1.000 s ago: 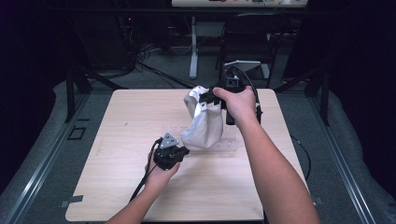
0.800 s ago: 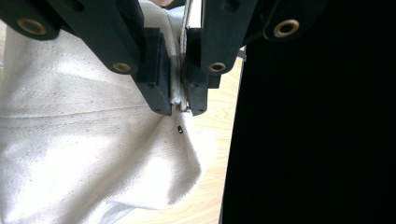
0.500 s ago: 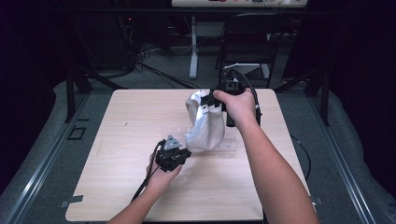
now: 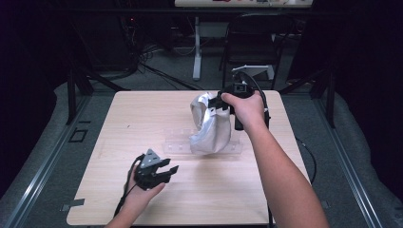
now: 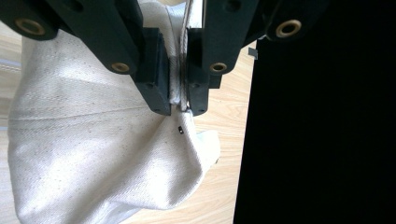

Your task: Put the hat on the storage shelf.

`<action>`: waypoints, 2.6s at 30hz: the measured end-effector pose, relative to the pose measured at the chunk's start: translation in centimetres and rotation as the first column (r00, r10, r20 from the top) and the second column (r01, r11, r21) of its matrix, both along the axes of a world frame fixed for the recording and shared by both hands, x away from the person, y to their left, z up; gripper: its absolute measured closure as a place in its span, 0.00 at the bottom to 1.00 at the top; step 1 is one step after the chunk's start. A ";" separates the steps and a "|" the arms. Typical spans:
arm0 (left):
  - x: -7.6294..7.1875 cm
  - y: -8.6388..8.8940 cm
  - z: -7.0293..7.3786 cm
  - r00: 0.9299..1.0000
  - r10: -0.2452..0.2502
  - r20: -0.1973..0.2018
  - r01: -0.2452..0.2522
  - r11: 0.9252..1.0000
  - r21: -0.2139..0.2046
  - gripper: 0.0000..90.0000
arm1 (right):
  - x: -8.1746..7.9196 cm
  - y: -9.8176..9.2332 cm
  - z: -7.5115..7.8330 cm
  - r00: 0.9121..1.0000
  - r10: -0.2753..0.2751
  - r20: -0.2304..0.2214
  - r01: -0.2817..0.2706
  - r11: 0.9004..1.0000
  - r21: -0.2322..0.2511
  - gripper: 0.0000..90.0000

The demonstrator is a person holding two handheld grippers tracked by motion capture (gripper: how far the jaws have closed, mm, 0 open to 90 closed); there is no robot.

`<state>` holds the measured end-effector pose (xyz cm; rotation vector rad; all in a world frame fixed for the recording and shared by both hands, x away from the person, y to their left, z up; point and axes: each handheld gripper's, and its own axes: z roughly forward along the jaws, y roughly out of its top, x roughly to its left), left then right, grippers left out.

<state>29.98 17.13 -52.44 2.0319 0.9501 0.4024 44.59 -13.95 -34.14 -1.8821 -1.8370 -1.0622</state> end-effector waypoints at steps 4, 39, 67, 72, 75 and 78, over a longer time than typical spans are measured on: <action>-0.1 3.0 -0.3 0.999 0.052 0.015 -0.052 0.998 -0.030 0.62 | 0.0 -0.1 -0.2 1.000 -0.003 -0.001 0.003 1.000 -0.004 0.88; 1.5 6.0 -2.4 0.989 0.147 -0.036 -0.149 0.987 -0.067 0.60 | -2.9 -1.7 1.0 0.990 0.060 0.124 -0.050 0.995 -0.086 0.57; 1.3 5.6 -2.6 0.989 0.143 -0.037 -0.145 0.988 -0.054 0.60 | -8.2 -4.8 -2.8 0.958 0.118 0.260 -0.102 0.992 -0.073 0.48; 1.3 5.5 -2.7 0.989 0.144 -0.035 -0.146 0.988 -0.056 0.60 | -8.9 -4.9 -3.2 0.952 0.136 0.275 -0.117 0.990 -0.084 0.49; 1.3 5.5 -2.7 0.989 0.144 -0.034 -0.146 0.988 -0.054 0.60 | -9.7 -4.9 -3.5 0.945 0.148 0.290 -0.128 0.988 -0.086 0.50; 1.4 5.6 -2.7 0.989 0.141 -0.040 -0.143 0.989 -0.050 0.60 | -10.5 -5.0 -4.1 0.941 0.155 0.302 -0.136 0.987 -0.083 0.50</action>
